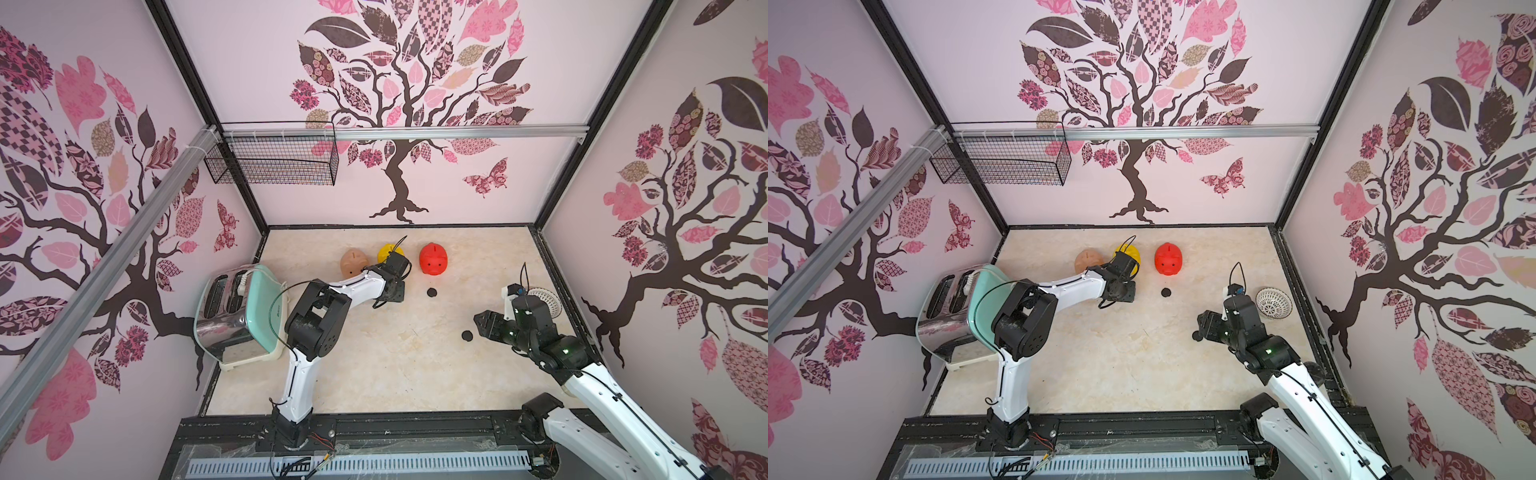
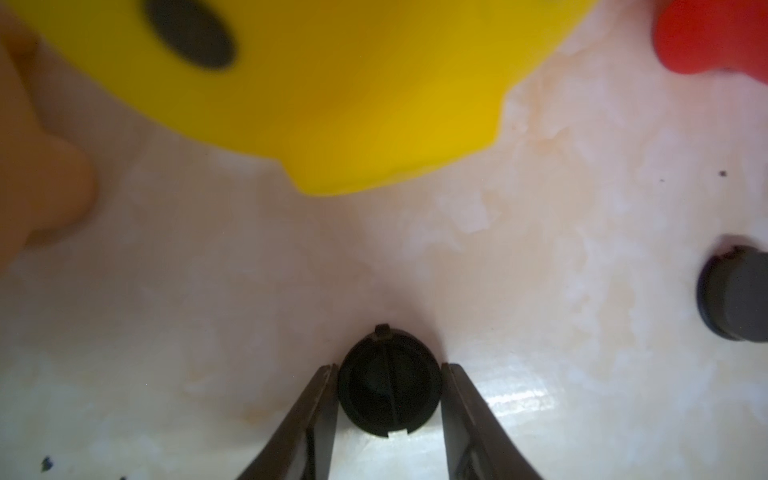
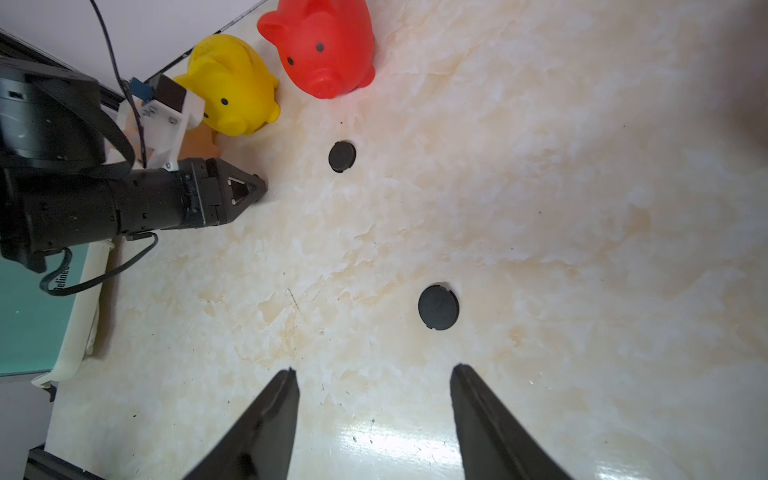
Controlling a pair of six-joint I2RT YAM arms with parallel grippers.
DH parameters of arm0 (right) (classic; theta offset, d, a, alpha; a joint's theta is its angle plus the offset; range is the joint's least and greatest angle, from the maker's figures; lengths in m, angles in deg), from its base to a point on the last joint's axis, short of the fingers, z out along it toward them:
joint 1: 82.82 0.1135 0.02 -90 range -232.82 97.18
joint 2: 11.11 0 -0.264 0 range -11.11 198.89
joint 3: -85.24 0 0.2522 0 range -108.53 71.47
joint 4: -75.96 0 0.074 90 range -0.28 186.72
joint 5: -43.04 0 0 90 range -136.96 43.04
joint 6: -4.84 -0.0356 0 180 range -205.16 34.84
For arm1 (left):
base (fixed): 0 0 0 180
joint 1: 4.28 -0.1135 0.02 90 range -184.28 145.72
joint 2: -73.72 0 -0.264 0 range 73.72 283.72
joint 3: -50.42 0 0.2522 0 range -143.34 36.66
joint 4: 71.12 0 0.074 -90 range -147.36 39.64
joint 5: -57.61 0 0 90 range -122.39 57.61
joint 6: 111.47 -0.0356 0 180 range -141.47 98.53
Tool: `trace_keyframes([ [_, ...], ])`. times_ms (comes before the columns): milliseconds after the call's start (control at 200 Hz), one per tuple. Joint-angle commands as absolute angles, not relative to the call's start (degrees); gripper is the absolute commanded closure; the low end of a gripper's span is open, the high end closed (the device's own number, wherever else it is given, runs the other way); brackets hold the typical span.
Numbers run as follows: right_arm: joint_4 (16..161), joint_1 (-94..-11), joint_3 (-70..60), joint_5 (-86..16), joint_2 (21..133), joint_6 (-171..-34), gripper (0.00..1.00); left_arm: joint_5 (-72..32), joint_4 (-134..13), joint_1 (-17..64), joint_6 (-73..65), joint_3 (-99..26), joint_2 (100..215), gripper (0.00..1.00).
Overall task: Open piggy banks
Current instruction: Move the lid to the center of the board.
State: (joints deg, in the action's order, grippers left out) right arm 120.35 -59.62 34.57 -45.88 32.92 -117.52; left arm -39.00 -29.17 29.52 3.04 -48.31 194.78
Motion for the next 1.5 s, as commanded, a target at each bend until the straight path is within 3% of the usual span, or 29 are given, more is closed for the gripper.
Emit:
trace_keyframes([
  [0, 122.0, -59.32, 34.81, -47.91, 36.13, -117.86, 0.36, -36.34, -28.42, 30.09, 2.57, -48.24, 197.01, 0.43],
  [145, 122.6, -59.24, 34.8, -50.01, 42.03, -118.37, 0.35, -35.4, -29.93, 30.07, 2.35, -46.97, 193.35, 0.26],
  [360, 121.54, -58.8, 33.98, -49.43, 51.77, -116.67, 0.34, -35.12, -30.61, 30.81, 2.42, -43.31, 181.29, 0.2],
  [615, 119.94, -56.3, 30.89, -49.0, 64.55, -114.55, 0.33, -37.55, -45.26, 31.55, 7.12, -20.15, 155.35, 0.2],
  [785, 119.53, -56.34, 27.71, -50.77, 70.53, -113.37, 0.38, -40.5, -44.92, 31.22, 9.07, -12.65, 145.75, 0.21],
  [1496, 121.02, -55.19, 22.44, -52.73, 80.72, -111.06, 0.52, -42.19, -43.22, 29.49, 9.2, -10.1, 140.08, 0.24],
])
